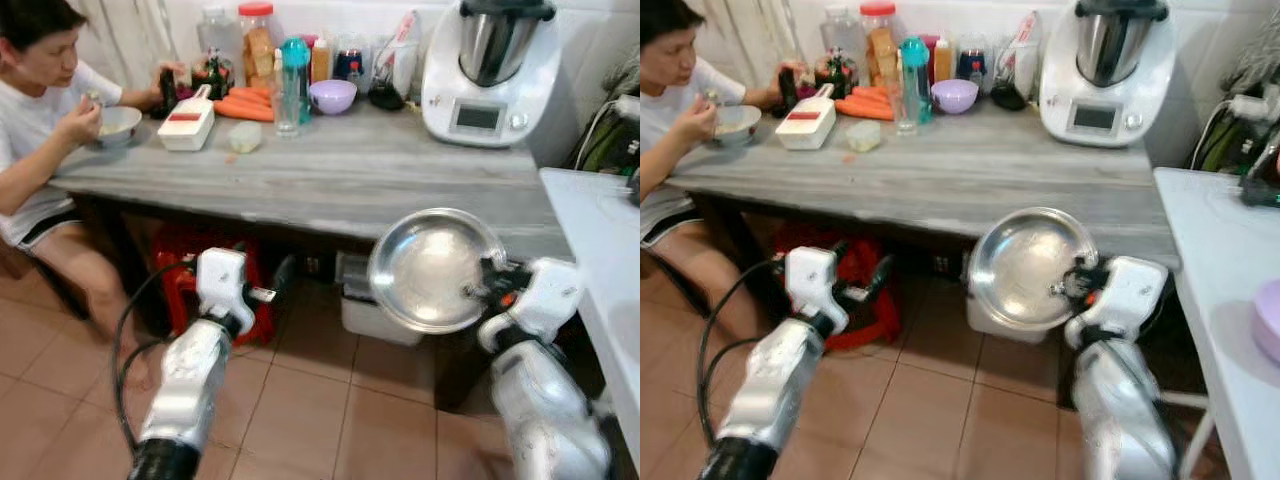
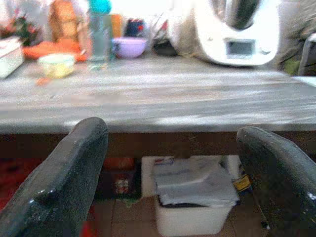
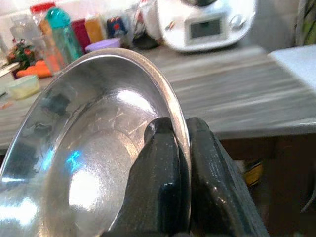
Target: Setting the table
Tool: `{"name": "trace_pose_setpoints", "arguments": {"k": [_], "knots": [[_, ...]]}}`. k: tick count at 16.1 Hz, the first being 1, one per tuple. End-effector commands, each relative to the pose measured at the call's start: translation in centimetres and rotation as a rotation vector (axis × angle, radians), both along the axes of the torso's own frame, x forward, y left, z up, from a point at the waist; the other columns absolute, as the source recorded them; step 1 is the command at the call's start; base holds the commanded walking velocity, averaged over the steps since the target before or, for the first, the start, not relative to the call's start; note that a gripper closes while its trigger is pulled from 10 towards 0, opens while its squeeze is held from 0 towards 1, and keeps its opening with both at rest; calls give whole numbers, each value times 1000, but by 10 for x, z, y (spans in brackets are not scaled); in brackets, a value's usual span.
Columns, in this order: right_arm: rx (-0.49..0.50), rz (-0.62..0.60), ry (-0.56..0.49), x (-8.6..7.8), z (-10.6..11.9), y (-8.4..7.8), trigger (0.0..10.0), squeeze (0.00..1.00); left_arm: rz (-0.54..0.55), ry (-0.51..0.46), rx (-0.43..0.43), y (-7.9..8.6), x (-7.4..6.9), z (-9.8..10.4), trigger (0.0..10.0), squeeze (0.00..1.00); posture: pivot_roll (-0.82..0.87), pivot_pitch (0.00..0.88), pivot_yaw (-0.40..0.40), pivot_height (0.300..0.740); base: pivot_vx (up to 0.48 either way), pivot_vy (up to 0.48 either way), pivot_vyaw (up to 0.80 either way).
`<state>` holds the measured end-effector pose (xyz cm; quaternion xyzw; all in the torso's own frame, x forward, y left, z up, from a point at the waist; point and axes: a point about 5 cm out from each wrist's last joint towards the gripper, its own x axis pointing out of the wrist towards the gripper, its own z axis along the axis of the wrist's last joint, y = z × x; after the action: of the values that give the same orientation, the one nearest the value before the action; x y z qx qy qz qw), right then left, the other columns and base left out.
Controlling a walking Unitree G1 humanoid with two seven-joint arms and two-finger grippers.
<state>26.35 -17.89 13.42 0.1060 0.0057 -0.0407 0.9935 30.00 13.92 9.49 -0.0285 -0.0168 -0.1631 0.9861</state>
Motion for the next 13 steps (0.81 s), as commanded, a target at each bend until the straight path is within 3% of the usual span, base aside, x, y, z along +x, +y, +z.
{"name": "trace_pose_setpoints", "arguments": {"k": [1, 9, 13], "knots": [[-13, -7, -20, 1, 5, -3, 10000, 0, -13, -10, 4, -2, 2, 3, 10000, 0, -92, 0, 11, 740, 390, 0, 0], [-19, -39, -30, 0, 6, -7, 10000, 0, -29, -13, 3, -5, 2, 5, 10000, 0, -90, 1, 17, 740, 391, 0, 0], [-18, -40, -34, 2, 6, -6, 10000, 0, -33, -12, 2, -6, 2, 5, 10000, 0, -90, 0, 19, 740, 391, 0, -459]]}}
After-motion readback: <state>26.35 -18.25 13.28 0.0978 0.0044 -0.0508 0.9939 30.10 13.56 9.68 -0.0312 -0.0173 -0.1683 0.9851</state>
